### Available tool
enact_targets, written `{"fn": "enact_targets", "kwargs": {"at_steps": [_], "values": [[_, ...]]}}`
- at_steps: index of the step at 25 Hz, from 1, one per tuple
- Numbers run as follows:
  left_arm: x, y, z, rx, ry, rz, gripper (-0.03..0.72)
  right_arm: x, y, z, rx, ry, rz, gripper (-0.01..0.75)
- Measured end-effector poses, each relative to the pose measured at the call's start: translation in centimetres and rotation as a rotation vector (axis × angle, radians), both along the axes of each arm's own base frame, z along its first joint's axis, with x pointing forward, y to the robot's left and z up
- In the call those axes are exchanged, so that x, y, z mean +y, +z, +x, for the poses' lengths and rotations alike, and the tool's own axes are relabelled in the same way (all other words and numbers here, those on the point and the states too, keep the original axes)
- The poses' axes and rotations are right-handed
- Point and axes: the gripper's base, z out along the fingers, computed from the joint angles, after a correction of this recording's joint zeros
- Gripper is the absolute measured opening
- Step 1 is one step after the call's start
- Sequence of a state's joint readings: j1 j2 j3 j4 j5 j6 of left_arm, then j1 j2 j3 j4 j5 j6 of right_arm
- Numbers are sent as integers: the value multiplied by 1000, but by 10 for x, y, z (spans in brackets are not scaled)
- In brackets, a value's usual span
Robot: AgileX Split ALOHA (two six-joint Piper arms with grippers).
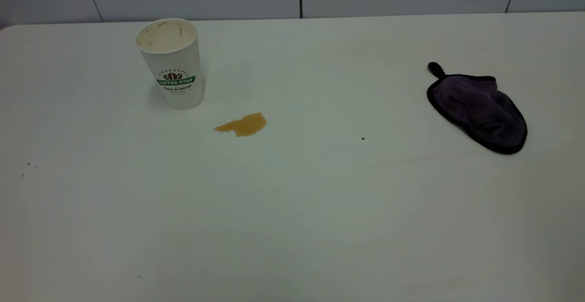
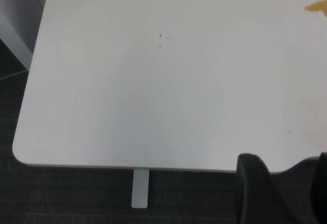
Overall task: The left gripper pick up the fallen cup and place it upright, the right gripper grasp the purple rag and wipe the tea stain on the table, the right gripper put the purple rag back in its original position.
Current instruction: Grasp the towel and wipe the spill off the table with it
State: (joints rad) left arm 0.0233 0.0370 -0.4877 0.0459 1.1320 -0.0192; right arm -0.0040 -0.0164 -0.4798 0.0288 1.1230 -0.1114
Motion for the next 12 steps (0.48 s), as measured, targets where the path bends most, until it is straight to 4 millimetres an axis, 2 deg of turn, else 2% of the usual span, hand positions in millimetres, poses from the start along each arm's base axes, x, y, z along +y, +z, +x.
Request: {"fn": "enact_targets", "kwargs": {"at_steps": [12], "values": [[0,0,0,0,0,0,307,-3,4,4,1,-39,2,559]]}}
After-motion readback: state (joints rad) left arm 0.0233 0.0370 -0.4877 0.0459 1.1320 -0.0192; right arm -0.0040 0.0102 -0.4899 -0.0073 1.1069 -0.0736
